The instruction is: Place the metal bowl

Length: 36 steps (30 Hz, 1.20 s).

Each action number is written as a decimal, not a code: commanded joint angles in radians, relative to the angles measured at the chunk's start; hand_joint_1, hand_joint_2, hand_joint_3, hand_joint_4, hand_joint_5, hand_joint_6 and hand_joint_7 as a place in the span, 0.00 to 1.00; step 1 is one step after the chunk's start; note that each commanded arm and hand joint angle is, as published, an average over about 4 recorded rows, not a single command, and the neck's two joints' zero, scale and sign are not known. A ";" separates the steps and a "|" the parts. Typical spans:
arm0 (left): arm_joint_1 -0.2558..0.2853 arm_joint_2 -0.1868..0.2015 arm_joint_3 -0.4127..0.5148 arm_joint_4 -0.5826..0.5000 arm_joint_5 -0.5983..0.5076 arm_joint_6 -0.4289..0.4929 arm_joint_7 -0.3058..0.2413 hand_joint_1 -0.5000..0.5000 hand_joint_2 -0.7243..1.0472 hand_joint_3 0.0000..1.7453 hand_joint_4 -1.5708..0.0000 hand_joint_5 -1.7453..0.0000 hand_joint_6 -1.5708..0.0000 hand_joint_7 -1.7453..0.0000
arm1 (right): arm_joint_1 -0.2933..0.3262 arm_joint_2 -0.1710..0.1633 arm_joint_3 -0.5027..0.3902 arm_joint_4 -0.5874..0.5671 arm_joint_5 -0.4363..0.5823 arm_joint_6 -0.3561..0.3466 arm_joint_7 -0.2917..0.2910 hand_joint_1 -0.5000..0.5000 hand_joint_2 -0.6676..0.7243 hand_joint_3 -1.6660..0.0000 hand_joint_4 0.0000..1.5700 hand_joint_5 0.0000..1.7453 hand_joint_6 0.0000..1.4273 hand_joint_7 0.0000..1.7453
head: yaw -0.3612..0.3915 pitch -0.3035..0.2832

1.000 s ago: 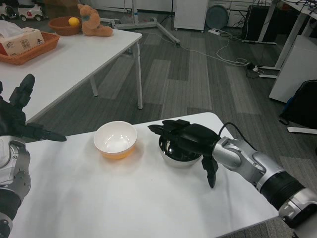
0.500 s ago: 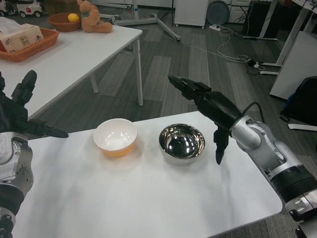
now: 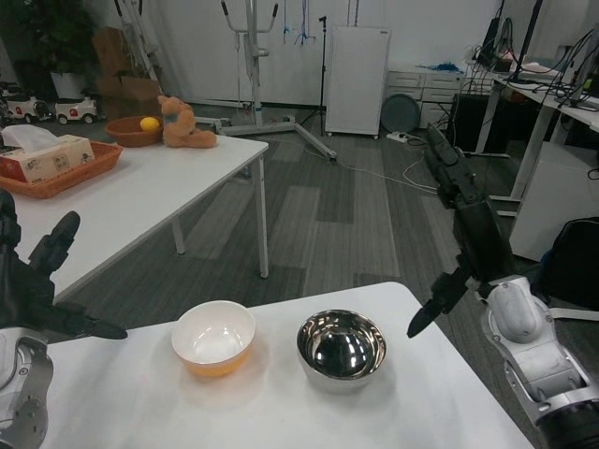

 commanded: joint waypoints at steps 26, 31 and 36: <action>0.050 0.006 0.050 -0.066 0.025 -0.008 -0.008 0.00 0.00 0.05 0.57 1.00 1.00 1.00 | -0.163 0.049 0.172 0.098 0.063 -0.090 -0.059 0.21 0.91 0.95 0.00 0.00 0.00 0.00 | 0.062 -0.016; 0.057 0.007 0.055 -0.073 0.025 -0.008 -0.008 0.00 0.00 0.05 0.57 1.00 1.00 1.00 | -0.163 0.061 0.188 0.099 0.063 -0.097 -0.064 0.21 0.91 0.95 0.00 0.00 0.00 0.00 | 0.067 -0.020; 0.063 0.008 0.063 -0.077 0.025 -0.008 -0.008 0.00 0.00 0.05 0.57 1.00 1.00 1.00 | -0.163 0.074 0.199 0.099 0.063 -0.103 -0.069 0.17 0.91 0.95 0.00 0.00 0.00 0.00 | 0.075 -0.024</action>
